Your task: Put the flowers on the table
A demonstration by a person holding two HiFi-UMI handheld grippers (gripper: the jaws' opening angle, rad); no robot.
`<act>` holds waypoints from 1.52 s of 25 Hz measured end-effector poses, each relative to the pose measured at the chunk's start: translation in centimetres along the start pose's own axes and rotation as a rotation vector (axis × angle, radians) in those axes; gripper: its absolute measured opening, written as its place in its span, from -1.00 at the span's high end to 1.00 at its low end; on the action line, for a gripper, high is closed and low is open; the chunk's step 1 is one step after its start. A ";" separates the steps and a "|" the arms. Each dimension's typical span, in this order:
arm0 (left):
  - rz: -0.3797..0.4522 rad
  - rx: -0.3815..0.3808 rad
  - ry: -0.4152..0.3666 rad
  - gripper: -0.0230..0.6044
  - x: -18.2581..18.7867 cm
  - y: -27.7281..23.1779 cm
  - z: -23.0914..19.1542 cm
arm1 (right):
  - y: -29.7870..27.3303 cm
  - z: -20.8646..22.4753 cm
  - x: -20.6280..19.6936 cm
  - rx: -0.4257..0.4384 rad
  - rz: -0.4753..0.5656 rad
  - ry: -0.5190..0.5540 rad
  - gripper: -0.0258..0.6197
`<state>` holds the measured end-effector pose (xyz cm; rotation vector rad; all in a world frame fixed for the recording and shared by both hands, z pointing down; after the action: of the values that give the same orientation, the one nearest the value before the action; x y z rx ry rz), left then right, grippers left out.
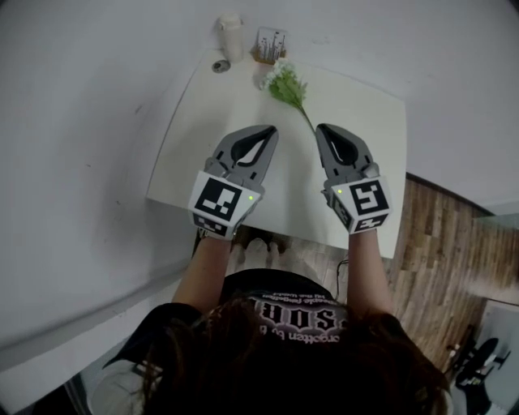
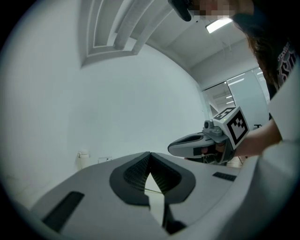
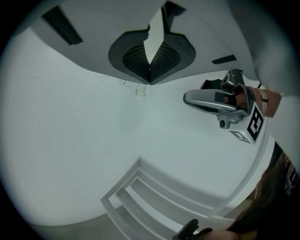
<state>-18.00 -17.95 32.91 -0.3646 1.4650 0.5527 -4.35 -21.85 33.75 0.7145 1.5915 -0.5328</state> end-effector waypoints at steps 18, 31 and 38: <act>0.047 -0.017 -0.024 0.93 3.0 7.1 2.6 | 5.2 -6.1 2.9 -0.098 0.018 0.030 0.83; 0.042 -0.052 -0.011 0.93 3.3 13.2 4.5 | 10.0 -11.0 3.8 -0.184 0.011 0.045 0.83; 0.041 -0.083 -0.021 0.93 3.8 15.7 5.7 | 11.9 -13.5 4.1 -0.214 0.013 0.040 0.83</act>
<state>-21.97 -1.35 31.14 -0.3935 1.4353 0.6497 -5.57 -3.51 32.38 0.5768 1.6507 -0.3340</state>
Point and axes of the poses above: the fingertips, and each gripper's own axes: y backward along the fingers, z to its right, x out of its top, the point moved 5 cm from there along y, backward along the fingers, and after that the axes turned 9 degrees about z, right-handed, at the moved point
